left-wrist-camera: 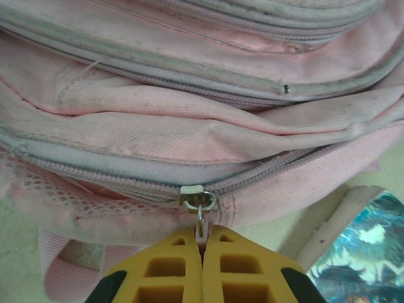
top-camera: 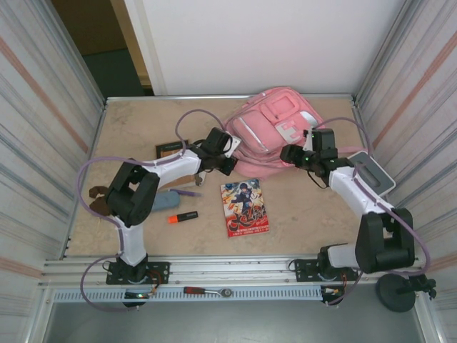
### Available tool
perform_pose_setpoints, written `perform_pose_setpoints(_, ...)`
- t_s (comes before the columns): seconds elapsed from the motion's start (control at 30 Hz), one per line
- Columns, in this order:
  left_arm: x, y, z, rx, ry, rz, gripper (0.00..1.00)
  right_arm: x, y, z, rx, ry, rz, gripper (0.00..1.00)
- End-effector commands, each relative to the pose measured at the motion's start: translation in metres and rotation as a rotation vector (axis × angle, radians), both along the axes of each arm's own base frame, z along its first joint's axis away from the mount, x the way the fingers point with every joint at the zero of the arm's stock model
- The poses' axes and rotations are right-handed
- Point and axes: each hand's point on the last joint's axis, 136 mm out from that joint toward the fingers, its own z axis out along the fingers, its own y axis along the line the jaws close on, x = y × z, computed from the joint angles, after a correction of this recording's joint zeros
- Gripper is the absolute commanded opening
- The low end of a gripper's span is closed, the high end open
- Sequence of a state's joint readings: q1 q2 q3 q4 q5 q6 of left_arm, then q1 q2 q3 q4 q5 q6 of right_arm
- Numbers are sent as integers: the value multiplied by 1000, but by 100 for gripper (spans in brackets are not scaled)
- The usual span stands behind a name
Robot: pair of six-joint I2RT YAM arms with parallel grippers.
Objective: Pack books, pencil case, and school supplies into a backpack
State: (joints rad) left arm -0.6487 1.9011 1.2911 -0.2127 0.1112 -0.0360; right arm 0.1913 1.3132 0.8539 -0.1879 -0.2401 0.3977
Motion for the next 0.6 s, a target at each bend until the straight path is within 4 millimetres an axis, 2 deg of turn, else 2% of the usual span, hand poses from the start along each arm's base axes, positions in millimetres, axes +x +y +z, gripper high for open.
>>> perform_pose_setpoints(0.0,-12,-6,28,-96,2,-63,0,-7,34,7,-91,-101,215,69)
perform_pose_setpoints(0.1,-14,-9,32,-128,13,-72,0,-5,72,6,-117,-141,354,72)
perform_pose_setpoints(0.2,-15,-10,32,-138,17,-73,0,0,98,-3,-137,-150,448,72)
perform_pose_setpoints(0.37,-15,-12,31,-153,27,-72,0,9,117,-22,-108,-133,515,69)
perform_pose_setpoints(0.57,-14,-14,27,-156,37,-70,0,20,126,-47,-116,-86,530,62)
